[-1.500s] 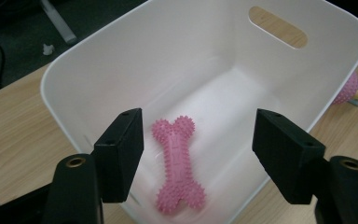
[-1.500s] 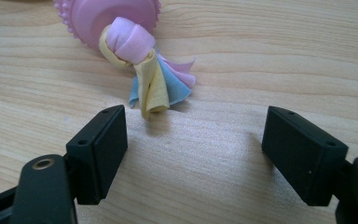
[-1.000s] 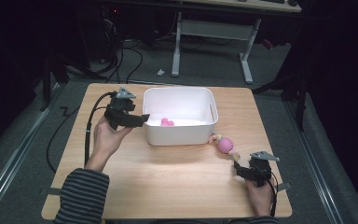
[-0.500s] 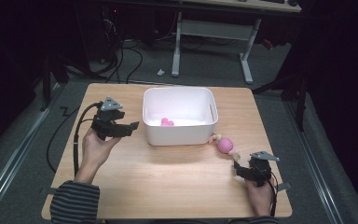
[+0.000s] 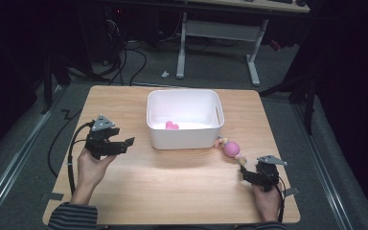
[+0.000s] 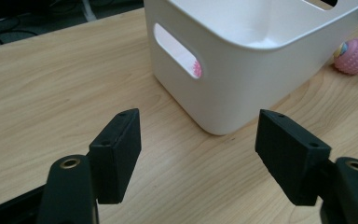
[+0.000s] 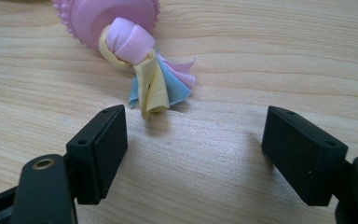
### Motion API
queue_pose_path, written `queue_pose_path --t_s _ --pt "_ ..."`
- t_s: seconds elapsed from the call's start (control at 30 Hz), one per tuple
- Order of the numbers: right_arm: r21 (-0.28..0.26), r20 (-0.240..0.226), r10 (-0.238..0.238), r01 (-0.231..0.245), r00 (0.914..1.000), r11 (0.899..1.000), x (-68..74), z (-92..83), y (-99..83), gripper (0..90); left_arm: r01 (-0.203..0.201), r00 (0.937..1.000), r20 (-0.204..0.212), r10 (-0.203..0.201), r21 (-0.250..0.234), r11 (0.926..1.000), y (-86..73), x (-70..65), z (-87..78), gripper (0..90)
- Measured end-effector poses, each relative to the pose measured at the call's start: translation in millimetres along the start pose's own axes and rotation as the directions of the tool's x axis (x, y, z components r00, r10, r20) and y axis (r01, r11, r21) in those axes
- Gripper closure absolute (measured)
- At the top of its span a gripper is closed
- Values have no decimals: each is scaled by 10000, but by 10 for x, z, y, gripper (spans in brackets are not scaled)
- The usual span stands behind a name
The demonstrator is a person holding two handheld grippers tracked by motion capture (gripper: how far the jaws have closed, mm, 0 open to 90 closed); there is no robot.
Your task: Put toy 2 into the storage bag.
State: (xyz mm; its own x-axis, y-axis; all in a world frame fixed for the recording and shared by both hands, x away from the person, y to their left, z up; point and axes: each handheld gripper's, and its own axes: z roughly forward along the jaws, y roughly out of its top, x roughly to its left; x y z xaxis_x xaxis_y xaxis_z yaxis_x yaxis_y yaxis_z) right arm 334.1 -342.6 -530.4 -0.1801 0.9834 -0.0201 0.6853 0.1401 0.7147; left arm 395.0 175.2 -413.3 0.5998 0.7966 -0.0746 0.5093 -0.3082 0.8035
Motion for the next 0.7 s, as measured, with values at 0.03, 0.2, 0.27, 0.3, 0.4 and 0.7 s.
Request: queue_pose_path --t_s 0.03,0.2,0.27,0.3,0.4,0.7 --pt "-2 0 4 -4 10000 10000 0 0 0 225 60 10000 6 -60 -1 10000 -26 3 1 313" --pt "-1 2 4 -4 10000 10000 0 0 0 225 280 9996 -89 -280 -15 9996 -176 18 22 310" --pt "-2 3 6 -6 10000 10000 1 0 0 225 270 9996 -100 -271 -8 9996 -199 24 27 310" --pt "0 3 8 -8 10000 10000 1 0 0 225 315 9994 -123 -315 -10 9995 -223 25 32 310" --pt "9 10 44 -44 10000 10000 4 -1 -1 225 444 9990 -102 -444 -39 9990 -277 35 36 310" --pt "9 13 51 -51 10000 10000 4 -1 -1 225 798 9967 -163 -796 103 9968 -494 41 113 310"
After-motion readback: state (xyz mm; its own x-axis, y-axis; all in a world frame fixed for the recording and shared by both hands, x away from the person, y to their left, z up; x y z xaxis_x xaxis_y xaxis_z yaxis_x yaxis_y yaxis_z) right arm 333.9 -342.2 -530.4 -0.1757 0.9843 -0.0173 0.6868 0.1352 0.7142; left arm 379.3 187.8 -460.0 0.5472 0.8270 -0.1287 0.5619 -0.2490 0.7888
